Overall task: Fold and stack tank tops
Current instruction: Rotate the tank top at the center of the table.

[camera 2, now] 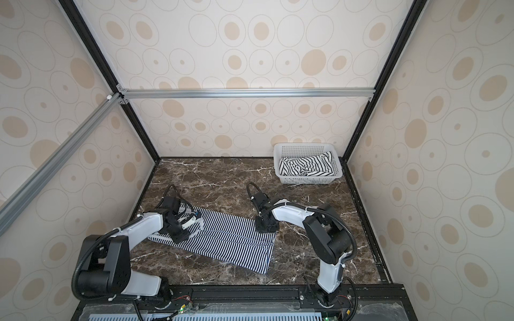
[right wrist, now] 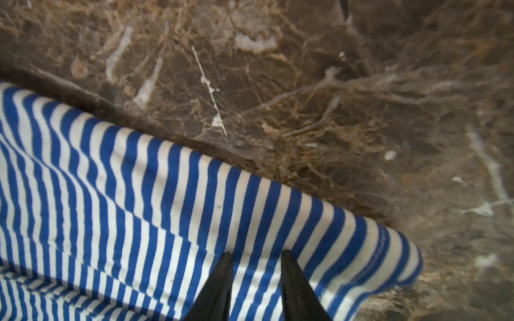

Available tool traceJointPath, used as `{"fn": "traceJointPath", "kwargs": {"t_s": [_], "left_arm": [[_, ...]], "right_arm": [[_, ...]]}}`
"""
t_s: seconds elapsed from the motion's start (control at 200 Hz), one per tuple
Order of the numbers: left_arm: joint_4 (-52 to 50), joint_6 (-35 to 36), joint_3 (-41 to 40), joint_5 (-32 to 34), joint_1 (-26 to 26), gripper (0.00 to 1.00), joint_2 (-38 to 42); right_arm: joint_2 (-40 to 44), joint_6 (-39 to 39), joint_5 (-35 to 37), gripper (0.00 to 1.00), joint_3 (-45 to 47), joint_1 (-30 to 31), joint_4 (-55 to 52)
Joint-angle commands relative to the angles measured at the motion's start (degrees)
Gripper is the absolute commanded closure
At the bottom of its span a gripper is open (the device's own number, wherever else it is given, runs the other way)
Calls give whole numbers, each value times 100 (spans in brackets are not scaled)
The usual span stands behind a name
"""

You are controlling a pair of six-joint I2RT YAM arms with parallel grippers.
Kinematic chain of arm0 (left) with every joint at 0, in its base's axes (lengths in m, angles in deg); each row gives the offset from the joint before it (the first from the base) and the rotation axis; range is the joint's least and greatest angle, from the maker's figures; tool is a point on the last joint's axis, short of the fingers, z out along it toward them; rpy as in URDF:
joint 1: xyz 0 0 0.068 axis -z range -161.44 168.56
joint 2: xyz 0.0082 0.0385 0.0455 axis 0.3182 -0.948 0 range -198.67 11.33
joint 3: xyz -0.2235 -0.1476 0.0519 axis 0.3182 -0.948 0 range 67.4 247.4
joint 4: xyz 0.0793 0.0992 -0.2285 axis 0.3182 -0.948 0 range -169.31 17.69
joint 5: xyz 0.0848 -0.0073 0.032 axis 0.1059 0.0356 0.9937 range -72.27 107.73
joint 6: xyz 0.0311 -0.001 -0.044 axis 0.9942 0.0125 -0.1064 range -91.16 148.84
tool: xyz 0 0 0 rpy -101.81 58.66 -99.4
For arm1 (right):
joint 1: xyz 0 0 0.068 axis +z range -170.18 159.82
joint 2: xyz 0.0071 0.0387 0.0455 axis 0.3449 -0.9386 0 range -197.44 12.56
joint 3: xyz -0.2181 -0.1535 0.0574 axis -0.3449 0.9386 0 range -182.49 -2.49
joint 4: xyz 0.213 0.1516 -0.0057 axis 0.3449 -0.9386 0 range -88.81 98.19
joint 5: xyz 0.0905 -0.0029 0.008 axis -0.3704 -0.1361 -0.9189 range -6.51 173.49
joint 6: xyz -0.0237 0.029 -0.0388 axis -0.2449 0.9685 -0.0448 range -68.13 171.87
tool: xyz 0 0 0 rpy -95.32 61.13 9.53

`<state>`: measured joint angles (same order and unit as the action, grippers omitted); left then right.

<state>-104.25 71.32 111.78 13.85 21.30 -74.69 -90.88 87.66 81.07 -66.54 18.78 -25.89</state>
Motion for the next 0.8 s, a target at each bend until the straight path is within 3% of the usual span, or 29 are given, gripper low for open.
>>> {"fn": "traceJointPath", "kwargs": {"t_s": [0.0, 0.34, 0.635, 0.795], "left_arm": [[374, 86, 472, 427, 8, 51, -953], [-478, -53, 3790, 343, 326, 56, -3654], [-1095, -196, 6060, 511, 1185, 56, -5127], [-1235, -218, 6848, 625, 1615, 56, -5588]], "right_arm": [[156, 235, 241, 68, 386, 60, -288], [632, 776, 431, 68, 713, 641, -470], [695, 1282, 505, 67, 834, 1259, -667], [813, 1666, 584, 67, 867, 1691, -780]]}}
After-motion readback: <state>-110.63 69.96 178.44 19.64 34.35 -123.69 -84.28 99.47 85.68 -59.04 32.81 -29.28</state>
